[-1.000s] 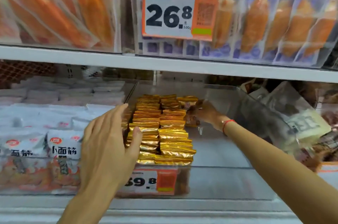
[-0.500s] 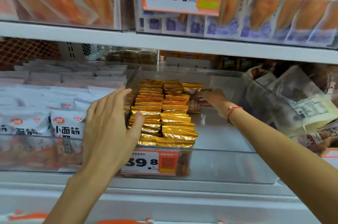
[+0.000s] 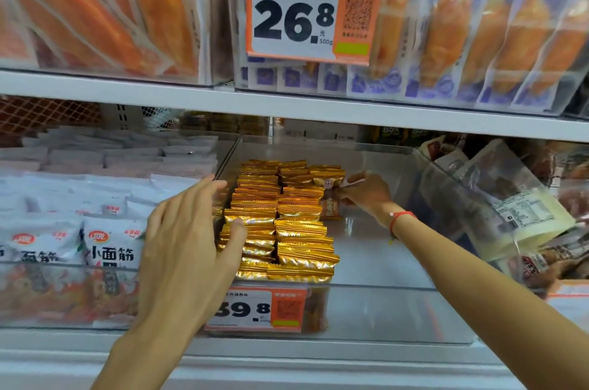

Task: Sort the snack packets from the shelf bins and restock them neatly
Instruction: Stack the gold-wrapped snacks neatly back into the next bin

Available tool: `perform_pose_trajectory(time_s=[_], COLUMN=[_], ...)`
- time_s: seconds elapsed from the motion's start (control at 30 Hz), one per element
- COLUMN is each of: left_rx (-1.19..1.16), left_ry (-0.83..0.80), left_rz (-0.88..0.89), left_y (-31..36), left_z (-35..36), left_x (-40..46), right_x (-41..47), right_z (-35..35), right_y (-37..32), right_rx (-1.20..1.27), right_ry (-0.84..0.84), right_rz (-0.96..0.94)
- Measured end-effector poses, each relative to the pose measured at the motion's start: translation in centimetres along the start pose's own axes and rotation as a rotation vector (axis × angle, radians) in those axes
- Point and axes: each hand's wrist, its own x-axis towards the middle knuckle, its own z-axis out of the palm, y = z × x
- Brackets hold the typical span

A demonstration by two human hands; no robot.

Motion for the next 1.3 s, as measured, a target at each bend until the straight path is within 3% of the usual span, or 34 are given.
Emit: perform_pose_trajectory(time_s=[0.37,0.53,0.67,0.8,0.9,1.03,1.2,1.3], left_rx=[-0.009,0.031,0.047,-0.032,-0.026,0.111,0.304,0.357], left_ry=[-0.03,-0.085,0.087,0.077,-0.054,-0.218,-0.444,-0.521], left_rz=[0.008,0.062,0.2,0.302,0.204,-0.022,-0.295,-0.377], left_y=[0.3,0.1,1.4,2.2,-0.6,-5.9,-9.9,-11.5], left_z=[-0.5,-1.1,-3.6,-4.9,-3.2,-0.5,1.0,1.3], left_x=[-0.1,0.0,-2.4,-10.2,-16.8,-23.9,-28.0,-29.9], right_x=[-2.6,-11.7,-21.4,-27.4,-30.2,-33.5,-37.5,-39.4], right_z=[-4.3,-8.6,-10.6,-9.7,-7.0,-2.2,4.4,8.1], right_y=[-1.5,-3.5,-3.8,-0.8,4.2,10.9,17.5,21.1], right_rx=[-0.364,-0.46,-0.626,-0.785,-0.856,-0.785,-0.74,-0.778], right_ry=[-0.184,-0.146,-0.203,-0.642,-0.89,-0.912,-0.821,-0.787], right_rz=[-0.069,-0.448,-0.767,-0.566,-0.344,-0.195,-0.096,-0.044])
